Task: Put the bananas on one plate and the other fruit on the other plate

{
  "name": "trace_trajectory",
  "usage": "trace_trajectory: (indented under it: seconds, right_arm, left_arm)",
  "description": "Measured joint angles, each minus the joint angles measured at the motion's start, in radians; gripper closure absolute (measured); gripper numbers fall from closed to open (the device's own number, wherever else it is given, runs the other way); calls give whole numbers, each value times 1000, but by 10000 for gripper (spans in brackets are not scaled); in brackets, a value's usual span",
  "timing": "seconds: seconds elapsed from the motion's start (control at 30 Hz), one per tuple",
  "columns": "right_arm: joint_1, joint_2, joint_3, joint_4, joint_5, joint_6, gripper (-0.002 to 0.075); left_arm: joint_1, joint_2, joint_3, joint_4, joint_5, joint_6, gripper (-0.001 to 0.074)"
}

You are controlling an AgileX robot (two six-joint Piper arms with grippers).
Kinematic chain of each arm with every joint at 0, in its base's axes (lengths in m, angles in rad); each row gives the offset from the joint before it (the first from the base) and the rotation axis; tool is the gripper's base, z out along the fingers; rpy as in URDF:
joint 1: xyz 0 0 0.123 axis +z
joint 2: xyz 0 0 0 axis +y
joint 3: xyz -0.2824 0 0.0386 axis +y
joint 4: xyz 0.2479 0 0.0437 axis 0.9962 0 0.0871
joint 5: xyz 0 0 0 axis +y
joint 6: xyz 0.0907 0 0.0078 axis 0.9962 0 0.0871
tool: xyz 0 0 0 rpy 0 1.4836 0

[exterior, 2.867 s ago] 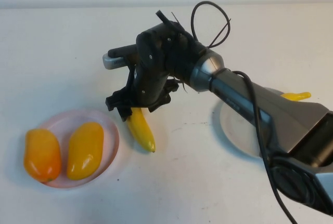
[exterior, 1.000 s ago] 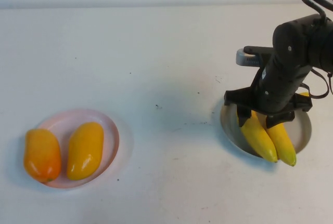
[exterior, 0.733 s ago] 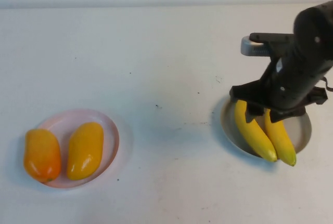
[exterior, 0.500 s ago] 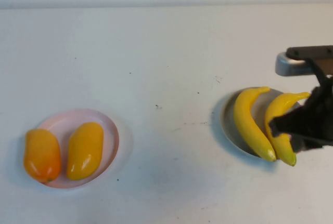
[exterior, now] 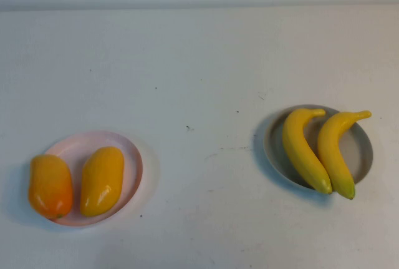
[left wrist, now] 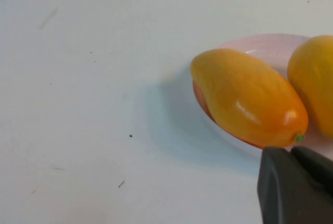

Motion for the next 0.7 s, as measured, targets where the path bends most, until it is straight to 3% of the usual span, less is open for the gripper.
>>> trace_trajectory:
  seconds: [0.23,0.4,0.6,0.7]
  right_arm:
    - [0,-163,57,21,-9,-59,741]
    - [-9,-254,193,-15,-238,-77,741]
    - [-196,-397,477,-25,-721,-81,741]
    - [-297,-497,620,-7,-871,-81,741]
  left_arm:
    - [0,0,0,0,0,0,738]
    - [0,0,0,0,0,0,738]
    - [0,0,0,0,0,0,738]
    - [0,0,0,0,0,0,738]
